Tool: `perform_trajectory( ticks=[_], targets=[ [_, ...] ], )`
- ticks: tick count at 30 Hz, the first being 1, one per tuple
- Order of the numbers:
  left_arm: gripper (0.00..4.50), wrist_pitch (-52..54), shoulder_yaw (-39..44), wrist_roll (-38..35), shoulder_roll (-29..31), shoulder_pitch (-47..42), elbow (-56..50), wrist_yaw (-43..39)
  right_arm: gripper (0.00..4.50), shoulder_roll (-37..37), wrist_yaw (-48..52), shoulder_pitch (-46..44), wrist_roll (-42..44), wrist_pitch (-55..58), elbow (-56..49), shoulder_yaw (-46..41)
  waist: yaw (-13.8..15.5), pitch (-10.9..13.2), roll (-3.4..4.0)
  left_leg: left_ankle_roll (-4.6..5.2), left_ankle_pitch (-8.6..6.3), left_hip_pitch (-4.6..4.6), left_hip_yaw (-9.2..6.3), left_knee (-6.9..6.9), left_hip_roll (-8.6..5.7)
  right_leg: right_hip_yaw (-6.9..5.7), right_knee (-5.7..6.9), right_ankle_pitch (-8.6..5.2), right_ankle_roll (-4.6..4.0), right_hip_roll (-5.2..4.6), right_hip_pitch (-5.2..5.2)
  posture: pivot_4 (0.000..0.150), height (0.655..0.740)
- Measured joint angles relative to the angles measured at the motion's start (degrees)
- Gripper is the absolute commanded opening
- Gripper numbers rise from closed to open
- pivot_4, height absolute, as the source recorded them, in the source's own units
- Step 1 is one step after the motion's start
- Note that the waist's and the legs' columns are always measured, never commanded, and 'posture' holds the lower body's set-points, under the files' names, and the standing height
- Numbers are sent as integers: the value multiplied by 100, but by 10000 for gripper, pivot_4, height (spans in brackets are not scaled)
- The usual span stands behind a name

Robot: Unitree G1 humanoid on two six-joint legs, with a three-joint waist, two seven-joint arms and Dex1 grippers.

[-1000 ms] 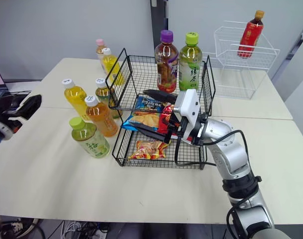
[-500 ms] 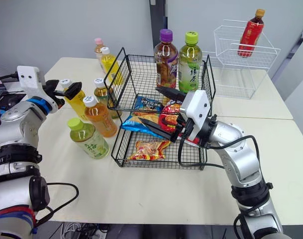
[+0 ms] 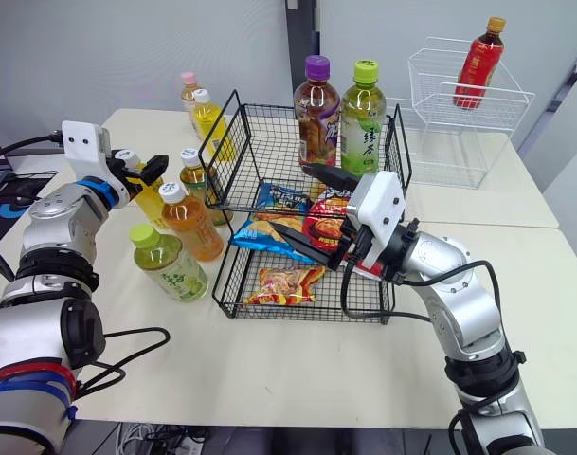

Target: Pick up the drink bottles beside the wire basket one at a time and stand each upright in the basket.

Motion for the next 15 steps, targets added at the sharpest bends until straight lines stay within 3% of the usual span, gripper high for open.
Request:
perform_trajectory(
  ticks=[5,15],
  targets=[
    [13796,-79,20,78,9,-80,122,118,45000,0,-81,5,0,8,-42,1,4,0,0,0,0,0,-1,2,-1,0,1,0,0,0,1,1500,7400],
    [13767,-65,173,57,95,-39,141,125,45000,7,-107,4,2,34,-81,3,-23,0,-1,-8,5,0,0,2,1,0,1,1,-2,0,-1,1500,7400]
  ],
)
